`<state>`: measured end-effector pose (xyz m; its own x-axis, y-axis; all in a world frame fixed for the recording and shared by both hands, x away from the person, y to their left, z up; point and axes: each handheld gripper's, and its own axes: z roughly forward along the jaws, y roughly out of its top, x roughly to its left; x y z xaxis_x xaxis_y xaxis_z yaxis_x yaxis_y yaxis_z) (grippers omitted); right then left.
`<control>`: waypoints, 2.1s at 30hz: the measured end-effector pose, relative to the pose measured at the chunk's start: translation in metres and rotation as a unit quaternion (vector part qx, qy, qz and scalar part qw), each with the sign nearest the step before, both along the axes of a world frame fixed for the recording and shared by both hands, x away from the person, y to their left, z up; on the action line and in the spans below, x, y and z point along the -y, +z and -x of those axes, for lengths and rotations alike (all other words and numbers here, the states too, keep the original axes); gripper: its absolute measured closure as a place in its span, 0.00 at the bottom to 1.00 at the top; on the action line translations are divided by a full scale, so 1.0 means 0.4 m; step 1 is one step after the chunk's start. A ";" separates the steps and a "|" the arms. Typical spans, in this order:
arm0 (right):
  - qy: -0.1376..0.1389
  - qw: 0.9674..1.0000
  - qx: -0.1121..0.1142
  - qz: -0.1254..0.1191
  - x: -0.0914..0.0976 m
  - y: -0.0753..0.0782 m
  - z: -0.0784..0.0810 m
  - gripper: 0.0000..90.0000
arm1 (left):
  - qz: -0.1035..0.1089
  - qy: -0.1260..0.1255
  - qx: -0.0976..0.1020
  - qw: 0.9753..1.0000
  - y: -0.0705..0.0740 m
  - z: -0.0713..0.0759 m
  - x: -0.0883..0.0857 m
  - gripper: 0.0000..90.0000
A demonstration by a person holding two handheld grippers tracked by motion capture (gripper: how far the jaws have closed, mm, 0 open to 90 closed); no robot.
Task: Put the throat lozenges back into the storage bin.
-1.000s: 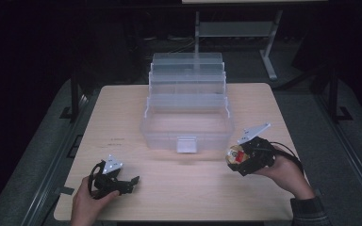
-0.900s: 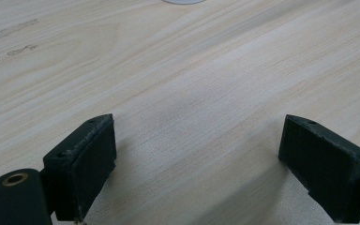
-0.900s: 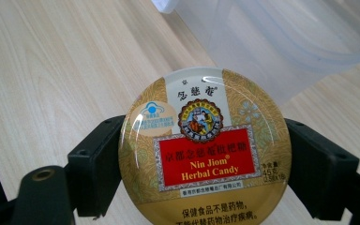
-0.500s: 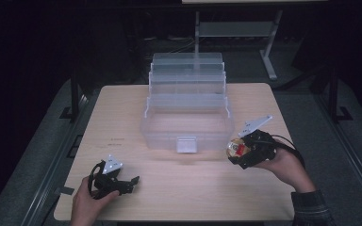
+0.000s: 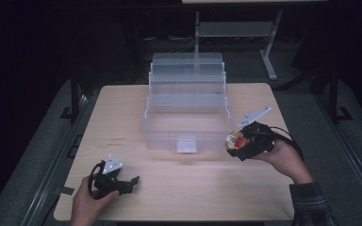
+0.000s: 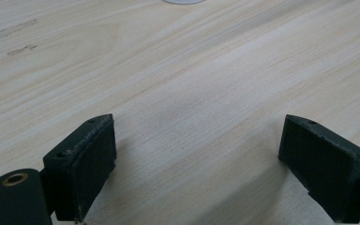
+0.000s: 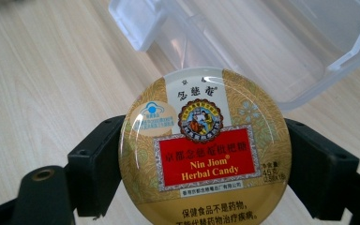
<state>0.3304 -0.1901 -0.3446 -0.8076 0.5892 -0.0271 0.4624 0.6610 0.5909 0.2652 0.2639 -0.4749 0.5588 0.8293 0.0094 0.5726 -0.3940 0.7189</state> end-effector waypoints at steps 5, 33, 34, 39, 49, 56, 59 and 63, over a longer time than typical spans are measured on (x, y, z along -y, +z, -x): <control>-0.002 1.000 0.002 0.001 -0.003 0.010 -0.015 0.22 | 0.000 0.000 0.000 1.000 0.000 0.000 0.000 0.12; -0.020 1.000 0.011 -0.005 -0.027 0.057 -0.105 0.22 | -0.001 -0.001 0.000 1.000 0.000 0.000 0.000 0.12; -0.019 1.000 0.012 -0.004 -0.027 0.058 -0.109 0.22 | -0.001 -0.001 0.000 1.000 0.000 0.000 -0.001 0.12; -0.024 1.000 0.012 -0.007 -0.036 0.062 -0.127 0.22 | -0.001 -0.001 0.000 1.000 0.000 0.000 0.000 0.12; -0.031 0.999 0.007 -0.012 -0.052 0.055 -0.166 0.22 | 0.000 -0.001 -0.001 1.000 0.000 0.000 0.000 0.12; -0.037 0.999 0.000 -0.006 -0.060 0.036 -0.189 0.22 | 0.000 -0.001 -0.001 1.000 0.000 0.000 0.000 0.12; -0.039 0.999 -0.004 -0.008 -0.063 0.029 -0.199 0.22 | -0.001 -0.001 -0.001 1.000 0.000 0.000 0.000 0.12; -0.042 0.999 -0.007 -0.008 -0.067 0.018 -0.213 0.22 | 0.000 -0.001 -0.001 1.000 0.000 0.000 0.000 0.12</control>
<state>0.4154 -0.1632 -0.3372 -0.7555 0.6551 -0.0069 0.5239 0.6104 0.5940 0.2651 0.2639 -0.4748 0.5598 0.8285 0.0092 0.5734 -0.3954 0.7175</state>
